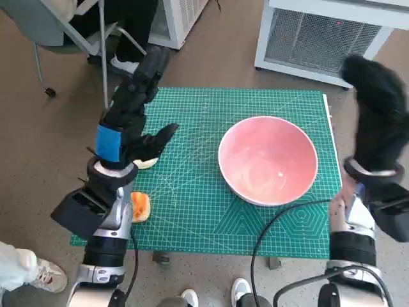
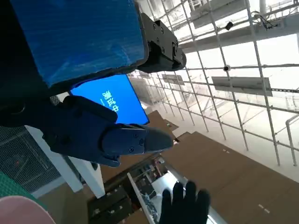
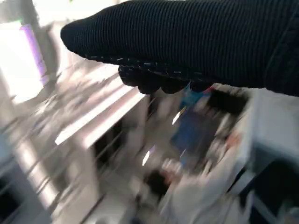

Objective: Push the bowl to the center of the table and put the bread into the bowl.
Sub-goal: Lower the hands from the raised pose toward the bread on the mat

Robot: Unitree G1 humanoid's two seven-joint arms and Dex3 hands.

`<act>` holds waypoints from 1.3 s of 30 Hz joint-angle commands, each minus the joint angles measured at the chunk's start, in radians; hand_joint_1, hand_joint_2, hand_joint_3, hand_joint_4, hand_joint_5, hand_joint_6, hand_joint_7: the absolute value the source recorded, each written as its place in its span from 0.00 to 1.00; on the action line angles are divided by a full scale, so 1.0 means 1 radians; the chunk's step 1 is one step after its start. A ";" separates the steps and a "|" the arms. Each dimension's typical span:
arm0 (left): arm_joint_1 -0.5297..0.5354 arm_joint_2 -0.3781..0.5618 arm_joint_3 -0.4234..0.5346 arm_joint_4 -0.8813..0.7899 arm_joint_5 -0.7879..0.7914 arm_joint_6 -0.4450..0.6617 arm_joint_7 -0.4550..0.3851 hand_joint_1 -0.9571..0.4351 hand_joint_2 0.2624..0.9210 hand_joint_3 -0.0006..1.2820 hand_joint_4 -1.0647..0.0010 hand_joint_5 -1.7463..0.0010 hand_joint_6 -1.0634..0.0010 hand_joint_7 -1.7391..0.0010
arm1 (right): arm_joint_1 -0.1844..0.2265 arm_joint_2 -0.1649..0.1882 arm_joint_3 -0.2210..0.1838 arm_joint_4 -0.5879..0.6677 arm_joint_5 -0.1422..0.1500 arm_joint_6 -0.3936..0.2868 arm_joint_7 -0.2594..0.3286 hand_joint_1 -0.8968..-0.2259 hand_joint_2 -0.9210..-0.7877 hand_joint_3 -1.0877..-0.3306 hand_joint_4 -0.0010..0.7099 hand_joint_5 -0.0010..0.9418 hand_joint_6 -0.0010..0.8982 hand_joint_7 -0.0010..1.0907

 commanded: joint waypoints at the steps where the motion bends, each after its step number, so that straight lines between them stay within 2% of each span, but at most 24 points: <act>1: 0.014 0.008 0.005 -0.027 -0.003 0.009 -0.002 0.35 1.00 0.21 0.70 1.00 0.61 0.99 | 0.040 -0.011 -0.029 0.104 -0.049 -0.003 -0.090 0.61 0.00 0.28 0.32 0.01 0.00 0.48; 4: 0.016 0.009 0.006 -0.030 -0.002 0.011 -0.002 0.34 1.00 0.21 0.70 1.00 0.61 0.99 | 0.042 -0.011 -0.033 0.139 -0.062 -0.002 -0.120 0.63 0.00 0.26 0.31 0.01 0.00 0.45; 8: 0.021 0.011 0.007 -0.036 0.003 0.017 0.001 0.34 1.00 0.21 0.70 1.00 0.62 0.99 | 0.063 -0.001 -0.032 0.197 -0.095 0.013 -0.191 0.64 0.00 0.24 0.32 0.02 0.00 0.44; 15: 0.025 0.018 0.011 -0.048 0.003 0.031 0.002 0.33 1.00 0.21 0.71 1.00 0.61 0.99 | 0.071 0.025 -0.023 0.274 -0.119 0.049 -0.256 0.67 0.00 0.18 0.31 0.02 0.00 0.42; 20: 0.028 0.024 0.015 -0.055 0.001 0.041 0.001 0.33 1.00 0.21 0.71 1.00 0.61 0.99 | 0.056 0.054 -0.030 0.329 -0.098 0.092 -0.253 0.70 0.00 0.13 0.29 0.01 0.00 0.38; 23: 0.028 0.026 0.017 -0.058 -0.001 0.045 0.000 0.33 1.00 0.21 0.71 1.00 0.61 0.99 | 0.044 0.066 -0.041 0.360 -0.079 0.118 -0.234 0.69 0.00 0.14 0.29 0.01 0.00 0.40; 26: 0.030 0.028 0.018 -0.064 0.000 0.052 0.002 0.33 1.00 0.21 0.71 1.00 0.61 0.99 | 0.015 0.078 -0.067 0.423 -0.045 0.171 -0.190 0.67 0.00 0.19 0.31 0.02 0.00 0.44; 28: 0.031 0.028 0.018 -0.070 0.000 0.056 0.003 0.33 1.00 0.21 0.71 1.00 0.61 0.99 | 0.000 0.080 -0.075 0.450 -0.036 0.199 -0.177 0.67 0.00 0.21 0.31 0.02 0.00 0.45; 33: 0.035 0.032 0.021 -0.078 0.000 0.062 0.003 0.33 1.00 0.21 0.71 1.00 0.61 0.99 | -0.035 0.097 -0.075 0.491 -0.044 0.250 -0.178 0.61 0.00 0.26 0.29 0.01 0.00 0.45; 39: 0.040 0.037 0.024 -0.086 0.001 0.065 0.005 0.33 1.00 0.21 0.71 1.00 0.61 0.99 | -0.068 0.123 -0.076 0.512 -0.043 0.296 -0.178 0.60 0.00 0.26 0.29 0.01 0.00 0.44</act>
